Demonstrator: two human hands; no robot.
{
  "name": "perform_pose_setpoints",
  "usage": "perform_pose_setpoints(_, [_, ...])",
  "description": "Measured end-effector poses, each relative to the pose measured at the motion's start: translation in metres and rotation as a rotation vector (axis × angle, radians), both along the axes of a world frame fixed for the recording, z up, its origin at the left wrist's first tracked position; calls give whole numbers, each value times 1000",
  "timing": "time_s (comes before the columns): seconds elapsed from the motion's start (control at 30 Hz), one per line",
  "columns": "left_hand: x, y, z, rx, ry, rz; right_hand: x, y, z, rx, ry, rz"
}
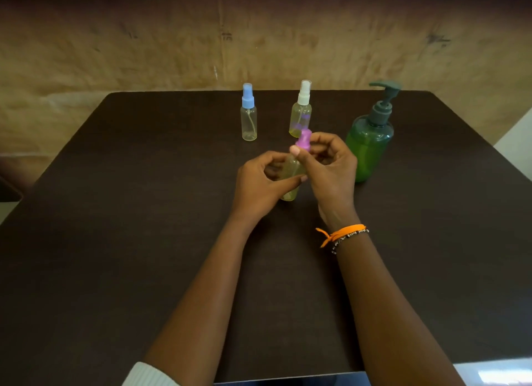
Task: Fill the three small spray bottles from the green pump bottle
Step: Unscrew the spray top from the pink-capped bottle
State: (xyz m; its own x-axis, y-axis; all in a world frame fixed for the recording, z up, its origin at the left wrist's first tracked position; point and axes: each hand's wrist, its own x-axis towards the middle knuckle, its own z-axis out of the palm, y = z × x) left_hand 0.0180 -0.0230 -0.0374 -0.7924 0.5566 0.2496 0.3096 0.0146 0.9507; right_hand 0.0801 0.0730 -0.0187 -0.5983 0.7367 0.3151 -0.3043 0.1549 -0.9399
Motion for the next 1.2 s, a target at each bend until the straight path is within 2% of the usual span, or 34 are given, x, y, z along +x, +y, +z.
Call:
perform_pose_setpoints(0.23, [4,2,1,89,-106,-144,5,7,1,-79,57,259])
perform_pose_setpoints(0.43, [3,3,-4,114,-99,-93,6,4,4,-36,16,187])
perform_pose_setpoints(0.53, [1,2,-4,96,-65,-80,5,5,3,51,-20,118])
perform_pose_setpoints(0.8, [3,6,-3,109,-46,-92,6,9,5,-30,76,153])
perform_pose_setpoints(1.2, [-1,6,-6,125,-83,25,18,8,15,31,265,-230])
